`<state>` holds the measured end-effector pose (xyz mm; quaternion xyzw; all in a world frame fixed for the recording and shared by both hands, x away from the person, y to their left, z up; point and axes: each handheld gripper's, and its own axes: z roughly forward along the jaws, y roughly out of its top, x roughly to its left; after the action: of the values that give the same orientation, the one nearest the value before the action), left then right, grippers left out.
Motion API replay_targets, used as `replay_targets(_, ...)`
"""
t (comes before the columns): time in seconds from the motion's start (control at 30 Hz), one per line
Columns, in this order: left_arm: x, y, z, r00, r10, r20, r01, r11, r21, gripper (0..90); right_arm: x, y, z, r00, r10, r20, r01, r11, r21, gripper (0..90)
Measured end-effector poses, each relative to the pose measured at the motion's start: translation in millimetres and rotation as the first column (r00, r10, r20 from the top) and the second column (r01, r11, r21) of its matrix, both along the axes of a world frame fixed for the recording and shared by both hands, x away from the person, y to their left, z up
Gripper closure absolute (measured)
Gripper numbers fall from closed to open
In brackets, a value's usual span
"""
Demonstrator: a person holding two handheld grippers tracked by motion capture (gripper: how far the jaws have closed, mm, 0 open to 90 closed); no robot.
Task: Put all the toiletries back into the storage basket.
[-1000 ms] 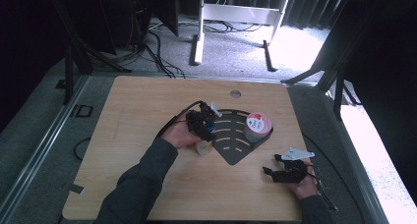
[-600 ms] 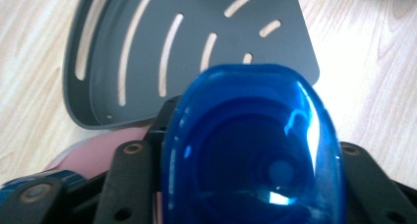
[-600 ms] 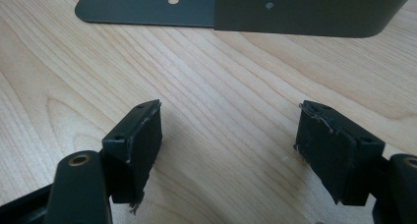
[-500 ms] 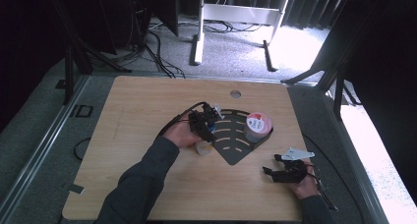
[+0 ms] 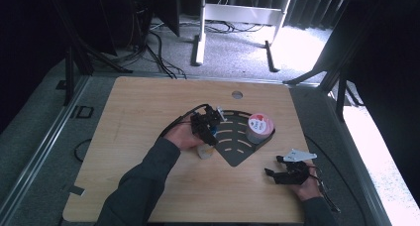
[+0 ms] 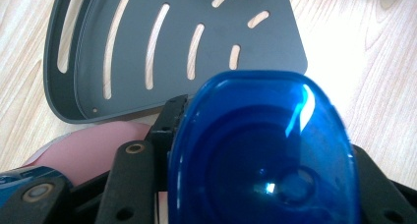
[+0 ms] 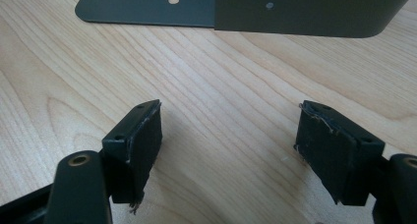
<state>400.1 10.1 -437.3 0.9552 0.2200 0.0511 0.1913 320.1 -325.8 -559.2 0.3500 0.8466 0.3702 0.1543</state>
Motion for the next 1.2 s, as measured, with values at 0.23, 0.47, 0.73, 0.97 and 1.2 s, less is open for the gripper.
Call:
replay_targets(0.23,-1.0,-2.7,-4.1,0.9995,-0.026,0.015,0.026,0.9991,0.034,48.1,0.0,0.0,0.0,1.0000,0.000,-0.001,0.000,1.0000,0.000,25.3)
replay_targets(0.47,-2.8,-0.4,-6.5,0.9986,-0.049,0.019,0.047,0.9956,0.082,45.9,0.0,0.0,0.0,1.0000,0.000,0.000,0.000,1.0000,0.000,25.3)
replay_targets(0.73,-3.3,-2.0,-12.4,0.9975,-0.070,0.002,0.069,0.9899,0.123,47.6,0.0,0.0,0.0,1.0000,0.000,0.000,0.000,1.0000,0.000,25.3)
replay_targets(0.97,-3.3,-1.2,-13.0,0.9966,-0.080,-0.023,0.082,0.9887,0.126,51.8,0.0,0.0,0.0,1.0000,0.000,0.000,0.000,1.0000,0.001,25.3)
replay_targets(1.2,-1.4,-0.4,-12.6,0.9973,-0.061,-0.040,0.066,0.9900,0.125,53.8,0.0,0.0,0.0,1.0000,0.000,0.000,0.000,1.0000,0.000,25.3)
